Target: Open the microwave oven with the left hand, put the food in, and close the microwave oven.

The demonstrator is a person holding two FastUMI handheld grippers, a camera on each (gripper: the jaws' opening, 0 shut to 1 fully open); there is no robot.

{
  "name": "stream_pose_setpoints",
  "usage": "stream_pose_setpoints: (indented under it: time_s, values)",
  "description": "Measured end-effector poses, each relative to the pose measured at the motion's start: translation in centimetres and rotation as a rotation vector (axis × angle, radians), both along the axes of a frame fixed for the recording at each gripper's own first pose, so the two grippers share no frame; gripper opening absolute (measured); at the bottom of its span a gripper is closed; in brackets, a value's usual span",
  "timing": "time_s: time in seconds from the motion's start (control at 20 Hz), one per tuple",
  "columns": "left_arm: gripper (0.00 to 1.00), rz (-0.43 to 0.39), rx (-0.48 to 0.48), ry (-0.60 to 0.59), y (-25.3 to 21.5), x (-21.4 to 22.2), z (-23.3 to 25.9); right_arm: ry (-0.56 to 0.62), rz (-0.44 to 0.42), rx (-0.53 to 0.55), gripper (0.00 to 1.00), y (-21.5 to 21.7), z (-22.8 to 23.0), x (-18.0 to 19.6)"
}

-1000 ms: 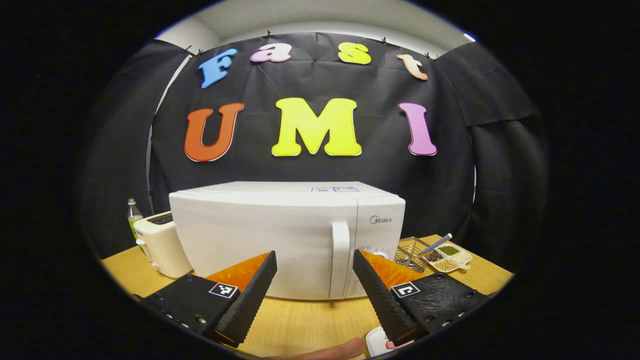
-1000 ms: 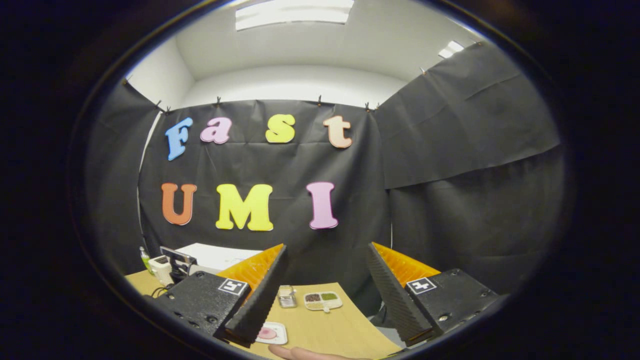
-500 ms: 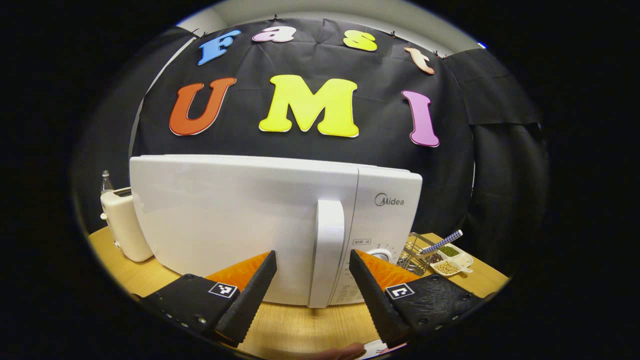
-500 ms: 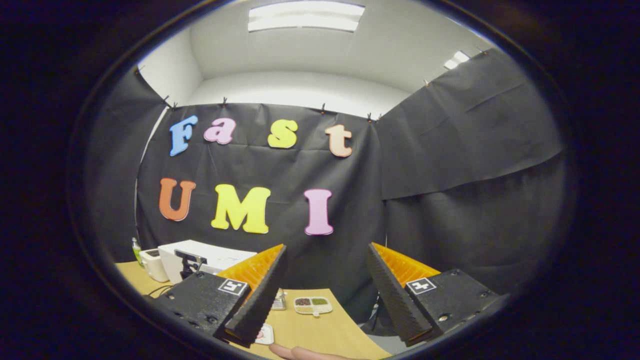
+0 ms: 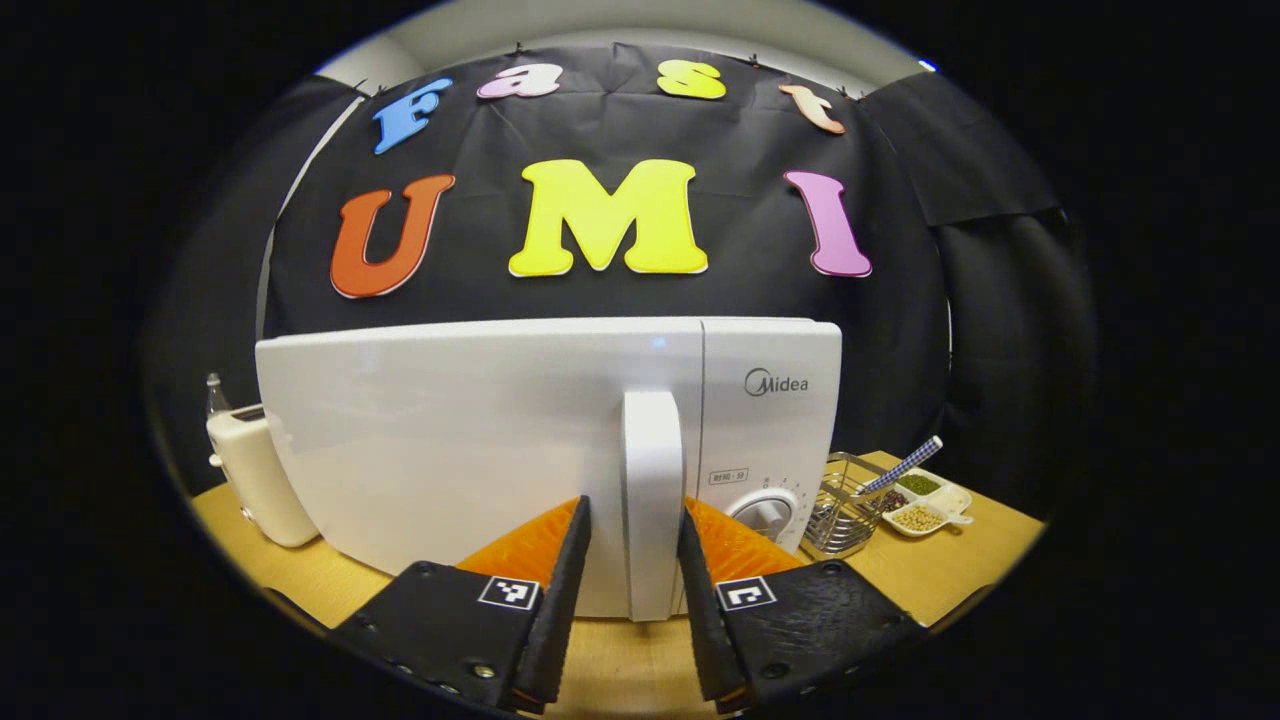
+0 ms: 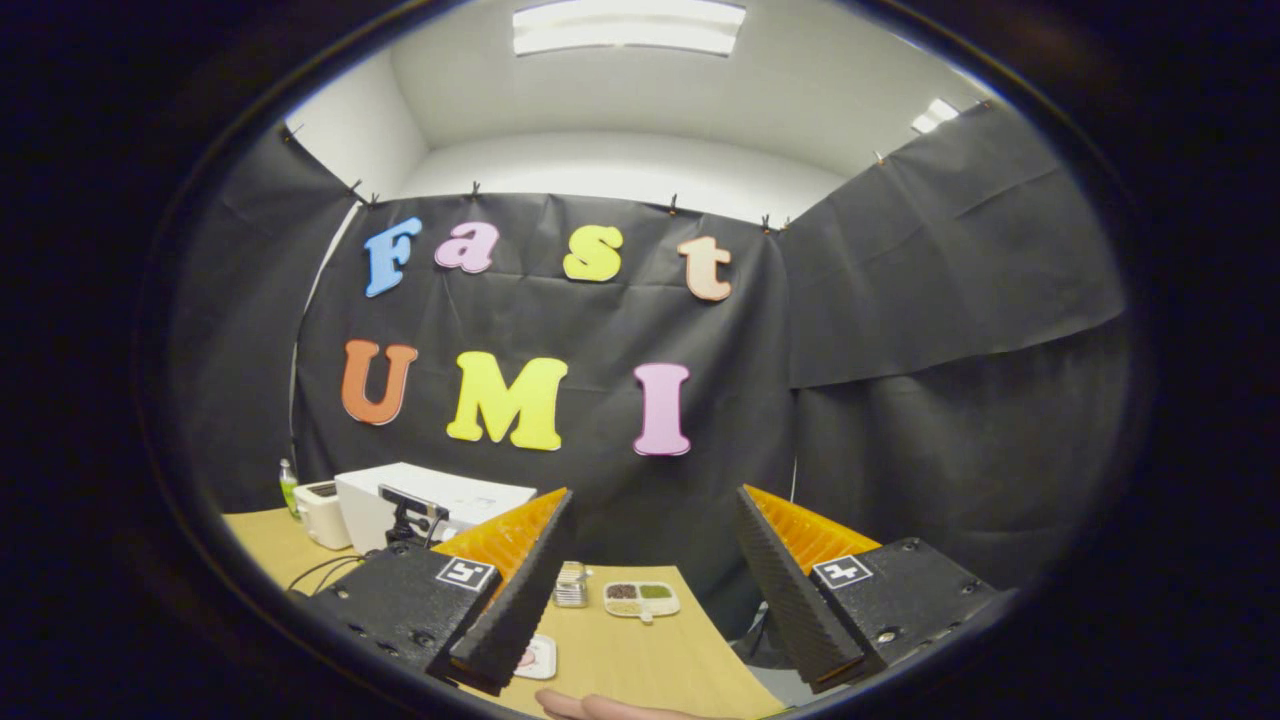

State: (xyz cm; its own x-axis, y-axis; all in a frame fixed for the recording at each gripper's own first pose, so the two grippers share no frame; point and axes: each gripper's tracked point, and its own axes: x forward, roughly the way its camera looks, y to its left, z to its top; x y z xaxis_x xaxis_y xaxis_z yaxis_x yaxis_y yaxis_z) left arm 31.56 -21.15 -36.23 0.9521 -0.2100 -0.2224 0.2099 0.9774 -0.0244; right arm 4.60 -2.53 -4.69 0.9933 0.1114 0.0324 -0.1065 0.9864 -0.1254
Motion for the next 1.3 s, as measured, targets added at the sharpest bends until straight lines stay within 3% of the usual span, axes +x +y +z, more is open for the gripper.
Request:
stream_pose_setpoints:
  time_s: [0.05,0.1,0.15,0.2,0.25,0.3,0.5,1.1,1.15,1.2,1.25,1.3]
  values:
    - [0.33,0.015,0.026,-0.005,0.0,0.0,0.1,0.009,0.003,-0.004,1.00,0.0,-0.1,-0.1]
    - [0.23,0.030,0.046,0.003,0.1,0.1,0.1,0.015,0.004,-0.007,1.00,0.0,-0.2,-0.1]
    - [0.23,0.036,0.036,0.007,0.1,0.0,0.2,0.019,0.001,-0.009,1.00,-0.2,-0.3,-0.2]
    - [0.14,0.039,0.014,0.026,0.1,0.0,-0.1,0.021,-0.003,-0.009,1.00,-0.5,-0.3,-0.3]
    - [0.14,0.037,-0.015,0.036,0.0,0.1,-0.2,0.021,-0.007,-0.008,1.00,-0.7,-0.3,-0.4]
    - [0.05,0.033,-0.021,0.046,-0.2,-0.1,-0.2,0.023,-0.013,-0.006,1.00,-1.1,-0.4,-0.4]
    - [0.05,0.000,-0.029,0.076,0.0,-0.3,-0.7,0.031,-0.023,-0.011,1.00,-1.4,-0.5,-0.7]
    - [0.02,-0.097,-0.034,0.000,5.5,-11.1,1.3,0.032,0.026,0.022,1.00,1.3,0.0,-2.9]
    - [0.02,-0.100,-0.046,0.004,6.4,-12.1,1.4,0.028,0.027,0.018,0.91,1.6,0.2,-3.2]
    - [0.02,-0.101,-0.036,0.005,7.2,-13.0,1.6,0.024,0.030,0.007,0.91,1.9,0.4,-3.5]
    - [0.02,-0.099,-0.018,-0.001,8.2,-14.0,1.9,0.017,0.033,-0.002,1.00,2.3,0.6,-3.9]
    - [0.02,-0.092,-0.006,-0.009,9.3,-14.8,2.1,0.009,0.037,-0.009,1.00,2.8,0.9,-4.3]
